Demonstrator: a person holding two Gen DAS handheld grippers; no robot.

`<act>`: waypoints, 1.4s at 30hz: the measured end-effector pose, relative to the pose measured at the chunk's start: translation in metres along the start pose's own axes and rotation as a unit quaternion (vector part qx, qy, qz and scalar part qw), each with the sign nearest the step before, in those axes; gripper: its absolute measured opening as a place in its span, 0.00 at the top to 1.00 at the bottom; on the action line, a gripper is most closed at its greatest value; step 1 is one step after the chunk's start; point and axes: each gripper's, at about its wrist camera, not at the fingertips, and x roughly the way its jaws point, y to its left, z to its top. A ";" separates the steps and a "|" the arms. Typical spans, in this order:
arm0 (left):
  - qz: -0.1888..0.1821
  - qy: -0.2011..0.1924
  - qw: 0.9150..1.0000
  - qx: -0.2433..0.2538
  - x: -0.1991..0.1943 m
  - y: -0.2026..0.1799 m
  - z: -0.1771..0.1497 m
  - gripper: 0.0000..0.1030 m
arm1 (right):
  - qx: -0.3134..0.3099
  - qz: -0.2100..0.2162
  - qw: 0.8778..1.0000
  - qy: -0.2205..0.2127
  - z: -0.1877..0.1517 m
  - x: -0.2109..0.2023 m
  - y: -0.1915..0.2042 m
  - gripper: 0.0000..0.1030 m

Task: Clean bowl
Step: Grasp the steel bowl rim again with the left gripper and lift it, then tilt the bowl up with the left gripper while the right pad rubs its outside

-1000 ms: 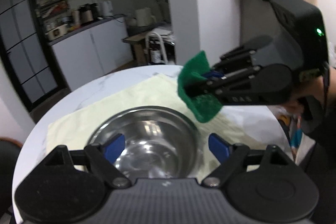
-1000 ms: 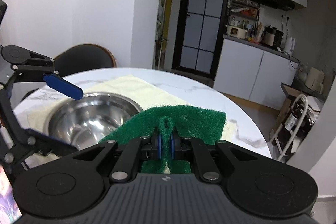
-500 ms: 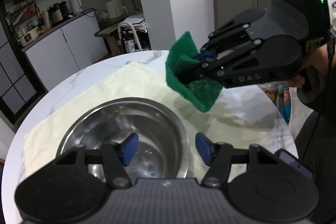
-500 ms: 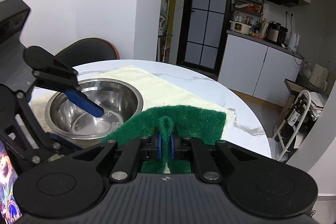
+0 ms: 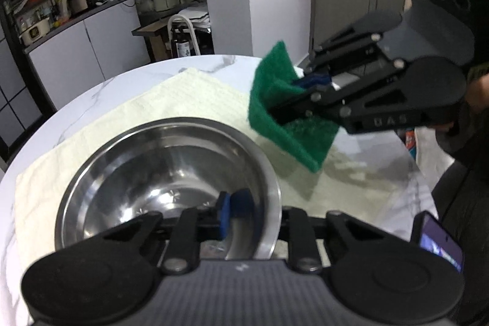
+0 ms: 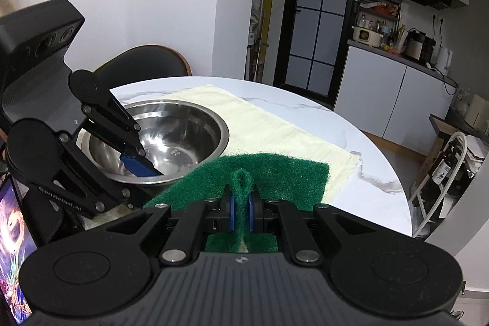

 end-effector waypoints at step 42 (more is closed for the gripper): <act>-0.109 -0.178 0.961 -0.179 -0.083 0.057 -0.026 0.93 | 0.025 0.098 0.987 -0.128 0.052 -0.014 0.043 0.90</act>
